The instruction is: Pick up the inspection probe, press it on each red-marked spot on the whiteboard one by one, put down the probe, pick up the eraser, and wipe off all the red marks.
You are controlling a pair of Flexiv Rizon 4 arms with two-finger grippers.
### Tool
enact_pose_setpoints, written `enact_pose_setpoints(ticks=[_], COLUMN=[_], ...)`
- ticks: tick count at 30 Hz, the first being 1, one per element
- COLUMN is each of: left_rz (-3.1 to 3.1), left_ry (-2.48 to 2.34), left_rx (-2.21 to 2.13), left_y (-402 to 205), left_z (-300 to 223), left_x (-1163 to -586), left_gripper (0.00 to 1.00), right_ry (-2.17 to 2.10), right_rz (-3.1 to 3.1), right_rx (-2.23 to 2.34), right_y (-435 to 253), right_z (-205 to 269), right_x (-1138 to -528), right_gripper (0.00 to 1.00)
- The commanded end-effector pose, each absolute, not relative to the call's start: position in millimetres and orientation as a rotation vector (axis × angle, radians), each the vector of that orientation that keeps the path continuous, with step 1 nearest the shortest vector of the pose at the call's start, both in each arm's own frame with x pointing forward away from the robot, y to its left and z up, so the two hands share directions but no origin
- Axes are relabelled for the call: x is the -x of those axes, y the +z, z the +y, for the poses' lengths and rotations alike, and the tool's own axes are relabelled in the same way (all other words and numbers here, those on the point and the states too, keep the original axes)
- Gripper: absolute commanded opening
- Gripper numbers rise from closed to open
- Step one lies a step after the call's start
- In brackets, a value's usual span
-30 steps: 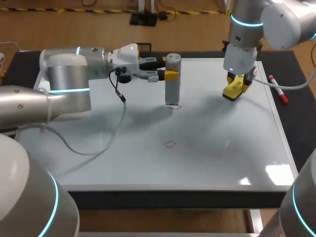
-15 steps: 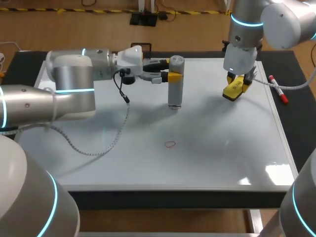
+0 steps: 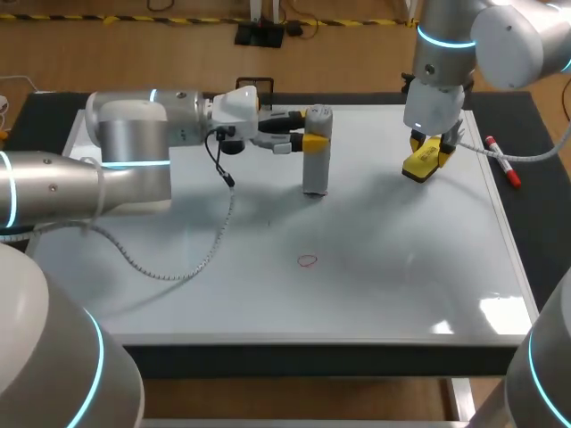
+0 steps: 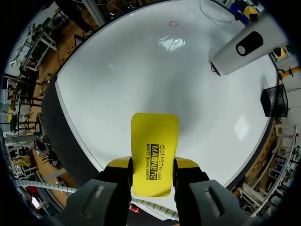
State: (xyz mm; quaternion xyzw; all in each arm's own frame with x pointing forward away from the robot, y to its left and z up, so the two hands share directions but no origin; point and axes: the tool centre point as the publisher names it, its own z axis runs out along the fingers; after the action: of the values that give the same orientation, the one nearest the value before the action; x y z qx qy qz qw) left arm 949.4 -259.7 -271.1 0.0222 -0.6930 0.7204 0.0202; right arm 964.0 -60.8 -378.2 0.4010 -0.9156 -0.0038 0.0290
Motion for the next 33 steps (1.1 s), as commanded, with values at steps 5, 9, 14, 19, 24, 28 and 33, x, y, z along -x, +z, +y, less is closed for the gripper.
enact_pose_setpoints(ticks=[5, 9, 14, 19, 24, 28, 33], left_rz=[-2.139, -2.14, -2.137, -2.139, -2.139, -2.153, -2.162], left_ry=[2.234, 2.236, 2.237, 2.24, 2.242, 2.236, 2.24], left_rx=[-0.061, -0.056, -0.054, -0.048, -0.049, -0.062, -0.073], left_y=[-280, -282, -283, -281, -280, -274, -262], left_z=[-260, -259, -259, -258, -258, -257, -253], left_x=[-953, -951, -951, -951, -951, -951, -952], left_gripper=[0.0, 0.0, 0.0, 0.0, 0.0, 0.0, 0.0], right_ry=[-0.008, -0.008, -0.008, -0.008, -0.008, -0.008, -0.008], right_rz=[-2.821, -2.821, -2.821, -2.821, -2.821, -2.821, -2.821], right_rx=[-1.237, -1.237, -1.237, -1.237, -1.237, -1.237, -1.237], right_y=[-378, -378, -378, -378, -378, -378, -378], right_z=[-61, -61, -61, -61, -61, -61, -61], right_x=[-965, -965, -965, -965, -965, -965, -965], right_gripper=[0.0, 0.0, 0.0, 0.0, 0.0, 0.0, 0.0])
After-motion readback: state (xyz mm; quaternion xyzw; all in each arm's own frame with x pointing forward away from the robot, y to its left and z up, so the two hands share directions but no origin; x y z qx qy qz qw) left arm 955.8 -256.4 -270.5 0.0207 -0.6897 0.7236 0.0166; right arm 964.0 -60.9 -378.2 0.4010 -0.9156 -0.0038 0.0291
